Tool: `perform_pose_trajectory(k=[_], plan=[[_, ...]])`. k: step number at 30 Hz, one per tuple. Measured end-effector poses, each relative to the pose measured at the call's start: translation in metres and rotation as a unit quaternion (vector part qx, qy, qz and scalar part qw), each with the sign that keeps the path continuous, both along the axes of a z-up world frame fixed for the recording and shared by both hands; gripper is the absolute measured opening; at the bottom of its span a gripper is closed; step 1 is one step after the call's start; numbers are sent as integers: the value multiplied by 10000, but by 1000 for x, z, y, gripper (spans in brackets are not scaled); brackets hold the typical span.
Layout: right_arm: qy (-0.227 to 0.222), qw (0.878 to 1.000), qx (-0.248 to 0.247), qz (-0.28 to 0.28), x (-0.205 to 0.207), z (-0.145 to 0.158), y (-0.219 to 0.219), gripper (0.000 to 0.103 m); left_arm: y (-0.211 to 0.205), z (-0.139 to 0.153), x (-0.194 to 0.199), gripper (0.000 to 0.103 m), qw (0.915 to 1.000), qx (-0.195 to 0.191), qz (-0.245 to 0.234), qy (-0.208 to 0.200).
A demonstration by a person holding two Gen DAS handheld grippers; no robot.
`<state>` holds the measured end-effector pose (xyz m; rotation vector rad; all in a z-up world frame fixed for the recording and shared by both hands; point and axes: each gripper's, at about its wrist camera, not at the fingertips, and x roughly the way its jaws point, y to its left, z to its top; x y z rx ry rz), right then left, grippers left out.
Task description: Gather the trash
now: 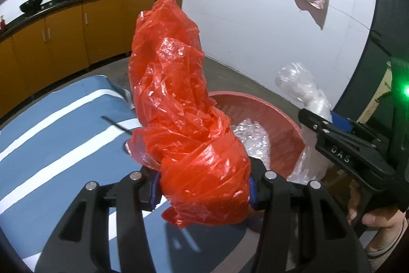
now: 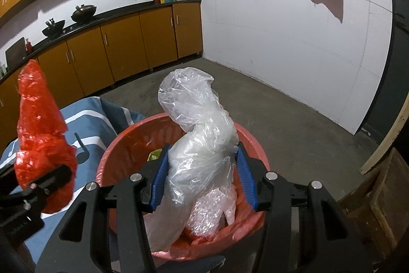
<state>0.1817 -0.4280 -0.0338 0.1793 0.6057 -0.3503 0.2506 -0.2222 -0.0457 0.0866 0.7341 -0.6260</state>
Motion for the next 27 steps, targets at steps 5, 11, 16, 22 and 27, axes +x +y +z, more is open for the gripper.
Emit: perform_pose_trajectory(k=[5, 11, 16, 22, 27], plan=[[-50, 10000, 38, -51, 7, 0, -13, 50, -19, -10, 8, 49, 9997, 22, -211, 71], [-208, 9991, 378, 33, 16, 3, -30, 54, -36, -18, 23, 56, 9993, -22, -304, 215], [-313, 9976, 617, 94, 19, 4, -36, 65, -31, -27, 31, 66, 9988, -79, -224, 426], [-460, 9977, 482, -160, 1, 8, -34, 81, -21, -26, 29, 74, 9991, -71, -106, 409], [-821, 9960, -130, -336, -31, 22, -19, 98, 7, -13, 13, 84, 9997, -66, 223, 79]])
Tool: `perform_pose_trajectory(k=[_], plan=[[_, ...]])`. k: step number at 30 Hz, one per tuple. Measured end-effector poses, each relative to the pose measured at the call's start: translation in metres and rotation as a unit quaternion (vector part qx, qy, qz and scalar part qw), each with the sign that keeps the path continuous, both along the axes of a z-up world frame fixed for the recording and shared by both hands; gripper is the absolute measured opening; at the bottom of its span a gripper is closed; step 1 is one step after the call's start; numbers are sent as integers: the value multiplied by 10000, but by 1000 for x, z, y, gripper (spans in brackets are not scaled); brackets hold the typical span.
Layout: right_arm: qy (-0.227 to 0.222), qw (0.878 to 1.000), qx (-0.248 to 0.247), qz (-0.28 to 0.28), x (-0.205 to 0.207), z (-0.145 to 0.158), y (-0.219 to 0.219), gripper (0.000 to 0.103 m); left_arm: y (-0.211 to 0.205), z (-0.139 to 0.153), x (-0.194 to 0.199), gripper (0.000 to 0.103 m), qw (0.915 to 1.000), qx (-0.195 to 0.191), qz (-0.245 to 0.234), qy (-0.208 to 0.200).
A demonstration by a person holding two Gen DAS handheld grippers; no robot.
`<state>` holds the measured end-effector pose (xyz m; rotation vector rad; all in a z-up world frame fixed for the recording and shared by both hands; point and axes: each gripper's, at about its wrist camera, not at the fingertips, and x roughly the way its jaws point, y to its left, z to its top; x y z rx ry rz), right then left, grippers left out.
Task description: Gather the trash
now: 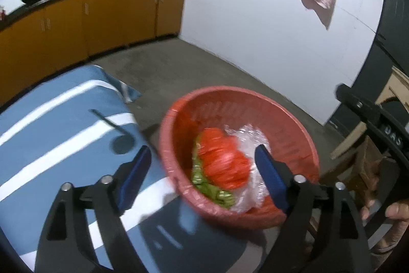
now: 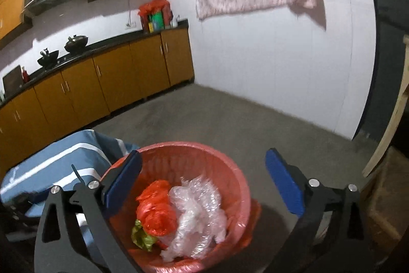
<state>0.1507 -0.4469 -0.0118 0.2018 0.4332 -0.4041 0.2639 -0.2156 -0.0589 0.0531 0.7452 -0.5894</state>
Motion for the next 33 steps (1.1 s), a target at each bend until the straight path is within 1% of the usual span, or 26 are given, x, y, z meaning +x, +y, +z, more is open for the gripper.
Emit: perform_pose_trajectory(k=[2, 4, 6, 9, 12, 15, 17, 21, 28, 33], plan=[[-19, 9996, -253, 77, -12, 7, 13, 98, 15, 10, -12, 91, 9996, 6, 168, -244], [-60, 9984, -569, 11, -23, 14, 29, 101, 37, 22, -31, 95, 9978, 8, 368, -550], [-210, 9965, -804, 51, -39, 21, 46, 101, 53, 36, -48, 98, 9950, 55, 576, -815], [-298, 9955, -886, 177, -58, 29, 64, 101, 81, 53, -75, 99, 9885, 125, 950, -1168], [-340, 9952, -824, 394, -77, 34, 81, 101, 112, 70, -104, 99, 9816, 112, 1325, -1373], [-309, 9942, -859, 566, -96, 36, 102, 101, 138, 79, -130, 99, 9743, 120, 1643, -1534], [-245, 9942, -868, 582, -106, 35, 112, 101, 152, 83, -149, 99, 9687, 208, 1836, -1659], [-219, 9944, -824, 629, -123, 34, 127, 101, 169, 84, -179, 99, 9584, 463, 2149, -1820], [-331, 9920, -958, 753, -150, 35, 147, 101, 190, 83, -212, 99, 9530, 477, 2393, -1793], [-413, 9917, -863, 856, -164, 35, 155, 101, 199, 82, -230, 99, 9519, 430, 2464, -1773]])
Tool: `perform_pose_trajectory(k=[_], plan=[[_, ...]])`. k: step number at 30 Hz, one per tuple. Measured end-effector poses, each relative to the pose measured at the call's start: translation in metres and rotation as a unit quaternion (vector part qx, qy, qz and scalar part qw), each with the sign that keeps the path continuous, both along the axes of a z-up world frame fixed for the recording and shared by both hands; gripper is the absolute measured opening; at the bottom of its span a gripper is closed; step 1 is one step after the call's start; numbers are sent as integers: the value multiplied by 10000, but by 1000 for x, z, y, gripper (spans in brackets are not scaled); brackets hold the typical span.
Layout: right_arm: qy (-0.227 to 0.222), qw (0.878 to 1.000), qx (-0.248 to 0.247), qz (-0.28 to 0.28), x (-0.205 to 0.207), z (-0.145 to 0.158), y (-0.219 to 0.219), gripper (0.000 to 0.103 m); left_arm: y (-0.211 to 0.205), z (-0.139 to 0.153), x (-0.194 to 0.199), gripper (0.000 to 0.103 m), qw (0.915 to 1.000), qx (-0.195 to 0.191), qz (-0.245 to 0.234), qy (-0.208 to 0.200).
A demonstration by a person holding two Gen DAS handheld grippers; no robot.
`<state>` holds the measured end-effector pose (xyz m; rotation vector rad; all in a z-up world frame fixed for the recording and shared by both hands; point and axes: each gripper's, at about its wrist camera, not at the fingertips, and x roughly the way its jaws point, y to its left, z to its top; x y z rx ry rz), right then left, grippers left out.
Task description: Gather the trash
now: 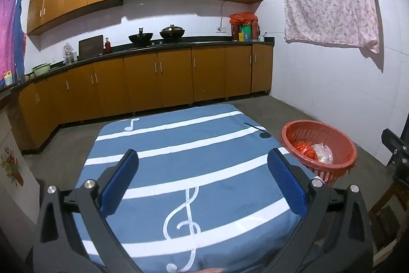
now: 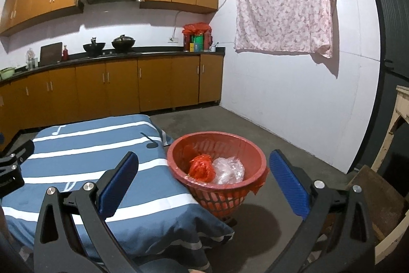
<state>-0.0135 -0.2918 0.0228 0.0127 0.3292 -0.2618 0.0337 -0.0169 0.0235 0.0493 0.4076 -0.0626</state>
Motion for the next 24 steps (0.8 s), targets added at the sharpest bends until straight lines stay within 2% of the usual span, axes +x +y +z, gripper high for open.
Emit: perform_pose_trajectory(k=[12, 24], plan=[[-8, 9999, -23, 107, -25, -9, 16, 101, 8, -2, -29, 99, 9999, -65, 47, -85], [13, 9999, -54, 151, -30, -10, 23, 101, 7, -6, -42, 99, 9999, -37, 39, -123]])
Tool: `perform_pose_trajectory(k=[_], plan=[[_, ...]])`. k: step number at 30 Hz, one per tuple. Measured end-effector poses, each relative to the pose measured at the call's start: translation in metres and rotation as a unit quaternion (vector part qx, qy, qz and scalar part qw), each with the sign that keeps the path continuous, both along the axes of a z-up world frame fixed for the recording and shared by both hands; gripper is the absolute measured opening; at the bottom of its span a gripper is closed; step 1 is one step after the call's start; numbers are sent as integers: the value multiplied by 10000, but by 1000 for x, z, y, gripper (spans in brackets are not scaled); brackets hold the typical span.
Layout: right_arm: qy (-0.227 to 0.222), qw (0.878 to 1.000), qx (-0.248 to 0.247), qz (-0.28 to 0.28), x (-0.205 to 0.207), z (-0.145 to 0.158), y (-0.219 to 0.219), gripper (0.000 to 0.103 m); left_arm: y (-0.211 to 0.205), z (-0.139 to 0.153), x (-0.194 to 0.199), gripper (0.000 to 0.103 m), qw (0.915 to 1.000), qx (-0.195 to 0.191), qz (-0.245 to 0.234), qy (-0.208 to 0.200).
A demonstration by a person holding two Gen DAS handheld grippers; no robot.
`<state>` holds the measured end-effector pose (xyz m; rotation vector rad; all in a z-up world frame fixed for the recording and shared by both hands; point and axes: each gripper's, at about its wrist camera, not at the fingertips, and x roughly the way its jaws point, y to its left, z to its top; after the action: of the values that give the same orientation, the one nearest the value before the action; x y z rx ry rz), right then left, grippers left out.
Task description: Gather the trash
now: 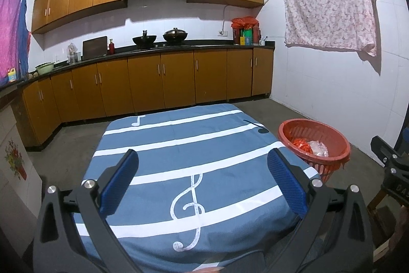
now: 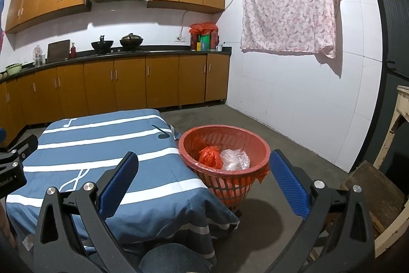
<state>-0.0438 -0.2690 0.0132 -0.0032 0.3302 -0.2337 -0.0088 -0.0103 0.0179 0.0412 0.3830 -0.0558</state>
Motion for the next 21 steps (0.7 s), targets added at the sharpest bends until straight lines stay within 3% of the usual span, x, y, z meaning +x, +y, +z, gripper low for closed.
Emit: perform_pose_trajectory(k=[21], plan=[[-30, 10000, -12, -3, -4, 2, 3, 101, -2, -1, -6, 99, 10000, -36, 12, -13]])
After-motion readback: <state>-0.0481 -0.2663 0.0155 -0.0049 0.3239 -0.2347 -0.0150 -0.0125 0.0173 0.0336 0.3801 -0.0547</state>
